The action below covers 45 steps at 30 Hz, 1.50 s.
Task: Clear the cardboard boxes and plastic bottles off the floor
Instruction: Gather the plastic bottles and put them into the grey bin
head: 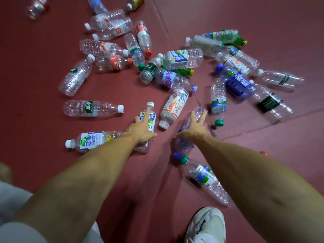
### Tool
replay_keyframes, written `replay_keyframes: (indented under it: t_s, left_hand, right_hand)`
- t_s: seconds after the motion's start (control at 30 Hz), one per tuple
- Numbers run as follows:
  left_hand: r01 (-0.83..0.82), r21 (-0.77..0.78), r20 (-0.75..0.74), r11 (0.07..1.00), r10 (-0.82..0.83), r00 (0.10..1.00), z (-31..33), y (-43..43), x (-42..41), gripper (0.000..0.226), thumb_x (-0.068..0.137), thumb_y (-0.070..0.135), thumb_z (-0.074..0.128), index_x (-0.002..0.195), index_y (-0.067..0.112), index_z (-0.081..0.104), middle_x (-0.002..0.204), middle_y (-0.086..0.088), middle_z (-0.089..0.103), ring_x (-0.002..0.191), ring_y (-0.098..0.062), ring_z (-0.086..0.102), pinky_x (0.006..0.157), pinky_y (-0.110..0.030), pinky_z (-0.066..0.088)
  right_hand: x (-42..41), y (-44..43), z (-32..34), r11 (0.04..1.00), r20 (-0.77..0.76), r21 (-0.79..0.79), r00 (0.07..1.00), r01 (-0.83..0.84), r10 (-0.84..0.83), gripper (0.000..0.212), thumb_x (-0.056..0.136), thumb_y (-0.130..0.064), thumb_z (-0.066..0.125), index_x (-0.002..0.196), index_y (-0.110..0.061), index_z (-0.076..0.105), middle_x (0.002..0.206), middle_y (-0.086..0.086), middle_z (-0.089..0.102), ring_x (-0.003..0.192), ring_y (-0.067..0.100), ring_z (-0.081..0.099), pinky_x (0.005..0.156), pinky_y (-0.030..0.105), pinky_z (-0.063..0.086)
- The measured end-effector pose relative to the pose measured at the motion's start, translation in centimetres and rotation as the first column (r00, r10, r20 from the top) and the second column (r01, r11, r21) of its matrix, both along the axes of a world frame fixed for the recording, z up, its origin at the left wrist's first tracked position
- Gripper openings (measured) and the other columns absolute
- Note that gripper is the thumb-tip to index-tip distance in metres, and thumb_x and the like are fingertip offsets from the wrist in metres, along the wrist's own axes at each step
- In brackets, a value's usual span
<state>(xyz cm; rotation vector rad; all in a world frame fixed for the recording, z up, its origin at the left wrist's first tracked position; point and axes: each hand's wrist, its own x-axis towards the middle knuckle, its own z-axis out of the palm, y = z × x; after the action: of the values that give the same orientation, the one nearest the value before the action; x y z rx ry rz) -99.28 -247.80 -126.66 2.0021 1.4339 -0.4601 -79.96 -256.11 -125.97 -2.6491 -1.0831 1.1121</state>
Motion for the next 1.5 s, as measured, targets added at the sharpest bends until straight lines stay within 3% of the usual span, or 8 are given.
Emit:
replay_keyframes:
  t_s: [0.2,0.33,0.53,0.73,0.9,1.07,1.33,1.5]
  left_hand:
    - [0.023,0.057,0.070,0.998,-0.027,0.997,0.5,0.5,0.0,0.109,0.086,0.051,0.070,0.155,0.043,-0.014,0.150,-0.016,0.032,0.126,-0.047,0.048,0.105,-0.046,0.040]
    - [-0.001,0.112,0.141,0.994,-0.015,0.990,1.9,0.8,0.9,0.106,0.085,0.053,0.070,0.156,0.044,-0.008,0.146,-0.014,0.037,0.121,-0.047,0.051,0.102,-0.047,0.041]
    - [0.027,0.103,0.143,0.994,-0.042,0.989,7.0,0.3,1.5,0.096,0.091,0.049,0.064,0.157,0.042,-0.006,0.151,-0.012,0.031,0.119,-0.049,0.052,0.100,-0.047,0.041]
    - [0.078,0.085,0.143,0.993,-0.090,0.986,20.5,-0.5,2.4,0.094,0.091,0.049,0.063,0.155,0.047,-0.005,0.153,-0.009,0.030,0.117,-0.046,0.056,0.095,-0.045,0.045]
    - [0.108,0.090,0.163,0.990,-0.122,0.979,36.0,-0.2,3.7,0.089,0.093,0.052,0.061,0.155,0.049,-0.003,0.156,-0.009,0.029,0.123,-0.045,0.053,0.102,-0.044,0.042]
    - [0.253,0.115,0.204,0.961,-0.272,0.940,51.4,-0.6,6.1,0.084,0.094,0.051,0.060,0.156,0.049,0.004,0.161,-0.006,0.025,0.131,-0.042,0.047,0.107,-0.043,0.038]
    - [0.555,0.212,0.304,0.805,-0.594,0.745,69.5,-4.7,9.2,0.082,0.090,0.052,0.063,0.156,0.047,0.013,0.152,-0.011,0.038,0.126,-0.042,0.049,0.104,-0.045,0.040]
    - [0.765,0.298,0.307,0.571,-0.816,0.489,76.4,-11.0,9.3,0.081,0.087,0.057,0.064,0.155,0.046,0.022,0.147,-0.007,0.045,0.128,-0.035,0.050,0.100,-0.043,0.043]
  right_hand:
    - [1.0,-0.1,-1.8,0.990,-0.071,0.137,0.997,-0.016,0.026,0.123,0.075,-0.021,0.084,0.159,-0.037,-0.005,0.157,-0.007,-0.039,0.143,0.038,0.035,0.104,0.049,0.048]
    - [1.0,0.4,-1.4,0.983,-0.042,0.177,0.997,-0.050,0.059,0.122,0.075,-0.025,0.084,0.159,-0.035,-0.004,0.159,-0.005,-0.036,0.137,0.035,0.044,0.101,0.048,0.049]
    - [-1.0,-0.9,4.7,0.954,-0.034,0.281,0.993,-0.102,0.117,0.114,0.081,-0.024,0.080,0.160,-0.028,-0.001,0.160,-0.005,-0.034,0.150,0.025,0.026,0.104,0.043,0.045]
    - [-1.1,-2.4,18.4,0.963,-0.078,0.269,0.997,0.018,0.003,0.113,0.082,-0.029,0.080,0.161,-0.030,-0.002,0.161,-0.006,-0.033,0.145,0.029,0.036,0.101,0.042,0.044]
    - [-0.1,-3.5,34.4,0.960,-0.075,0.258,0.993,0.112,-0.096,0.110,0.084,-0.031,0.079,0.161,-0.029,0.000,0.161,-0.009,-0.032,0.146,0.030,0.033,0.097,0.043,0.046]
    - [0.5,-5.9,50.5,0.934,-0.033,0.291,0.978,0.206,-0.205,0.109,0.086,-0.034,0.077,0.160,-0.031,-0.003,0.161,-0.009,-0.032,0.148,0.025,0.031,0.100,0.043,0.044]
    - [-2.5,-14.6,70.4,0.856,0.162,0.306,0.863,0.416,-0.478,0.104,0.088,-0.036,0.074,0.160,-0.028,0.000,0.162,-0.006,-0.030,0.142,0.031,0.039,0.101,0.041,0.043]
    - [-6.6,-22.6,77.5,0.768,0.249,0.292,0.730,0.570,-0.637,0.103,0.089,-0.042,0.071,0.160,-0.031,-0.004,0.163,-0.008,-0.028,0.142,0.029,0.039,0.096,0.042,0.049]
